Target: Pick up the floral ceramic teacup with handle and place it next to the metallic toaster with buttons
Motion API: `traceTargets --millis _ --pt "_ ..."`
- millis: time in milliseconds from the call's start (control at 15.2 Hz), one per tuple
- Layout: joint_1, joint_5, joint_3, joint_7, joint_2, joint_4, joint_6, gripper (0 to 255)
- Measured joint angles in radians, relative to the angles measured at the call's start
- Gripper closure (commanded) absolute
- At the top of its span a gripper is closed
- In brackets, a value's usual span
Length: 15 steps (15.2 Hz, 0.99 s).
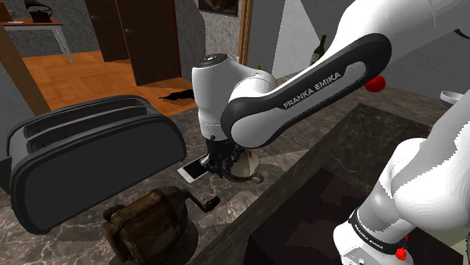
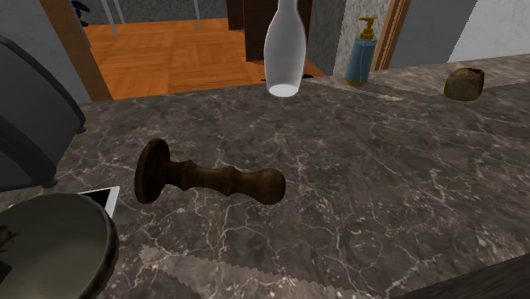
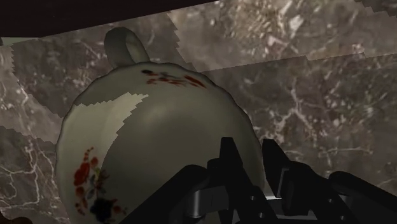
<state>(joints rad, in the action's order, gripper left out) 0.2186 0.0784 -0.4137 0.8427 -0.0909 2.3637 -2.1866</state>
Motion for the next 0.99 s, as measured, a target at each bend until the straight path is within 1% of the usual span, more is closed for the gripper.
traceTargets --millis 396,726,990 --pt "0.0 -0.001 0.0 0.0 0.0 0.002 0.001 0" --pt "0.007 -0.03 0.001 -0.02 -0.052 -0.066 0.115 0" --pt "0.007 -0.032 0.002 -0.023 -0.057 -0.077 0.131 0"
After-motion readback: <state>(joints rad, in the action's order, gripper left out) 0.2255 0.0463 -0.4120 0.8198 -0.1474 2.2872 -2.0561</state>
